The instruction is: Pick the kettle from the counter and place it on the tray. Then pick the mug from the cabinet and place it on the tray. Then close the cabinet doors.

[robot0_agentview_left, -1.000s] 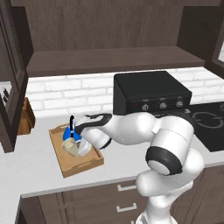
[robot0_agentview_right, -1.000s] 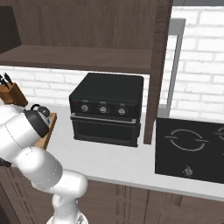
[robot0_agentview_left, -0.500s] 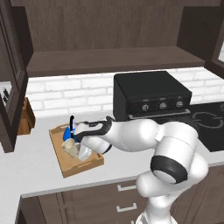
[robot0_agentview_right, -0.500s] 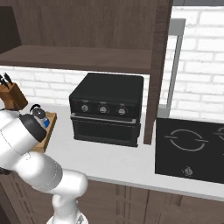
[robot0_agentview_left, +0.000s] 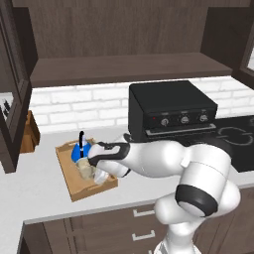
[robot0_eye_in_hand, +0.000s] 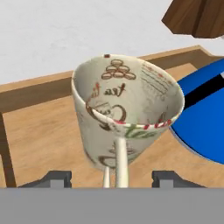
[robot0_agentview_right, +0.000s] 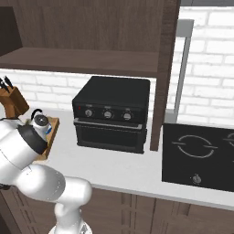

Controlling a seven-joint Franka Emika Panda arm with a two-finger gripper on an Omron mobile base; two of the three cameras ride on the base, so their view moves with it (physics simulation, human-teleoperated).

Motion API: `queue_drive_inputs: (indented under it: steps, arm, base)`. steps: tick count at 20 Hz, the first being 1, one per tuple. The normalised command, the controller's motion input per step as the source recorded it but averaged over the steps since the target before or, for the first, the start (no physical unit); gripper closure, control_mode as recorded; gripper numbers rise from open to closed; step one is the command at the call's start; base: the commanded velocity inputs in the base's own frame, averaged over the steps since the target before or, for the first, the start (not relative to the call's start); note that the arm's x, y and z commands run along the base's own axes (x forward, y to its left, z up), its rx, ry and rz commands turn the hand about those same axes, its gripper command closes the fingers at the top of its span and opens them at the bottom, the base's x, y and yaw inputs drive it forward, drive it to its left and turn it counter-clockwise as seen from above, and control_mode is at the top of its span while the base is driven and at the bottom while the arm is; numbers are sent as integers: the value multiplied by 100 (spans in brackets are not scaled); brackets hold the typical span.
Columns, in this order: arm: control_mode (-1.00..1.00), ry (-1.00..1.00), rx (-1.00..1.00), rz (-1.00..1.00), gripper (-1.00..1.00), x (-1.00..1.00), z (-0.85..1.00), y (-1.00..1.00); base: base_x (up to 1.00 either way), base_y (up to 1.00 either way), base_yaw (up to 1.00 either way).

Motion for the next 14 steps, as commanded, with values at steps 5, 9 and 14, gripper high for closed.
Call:
queue_drive_inputs:
  steps: [5,9,14]
  arm:
    - [-100,0,0,0,-100,-11,-11,-28]
    - [-100,-2,0,0,-100,-24,19,-2]
    - [-100,0,0,-1,-100,-34,47,0]
  base:
    - [0,0,0]
    - [0,0,0]
    - [0,0,0]
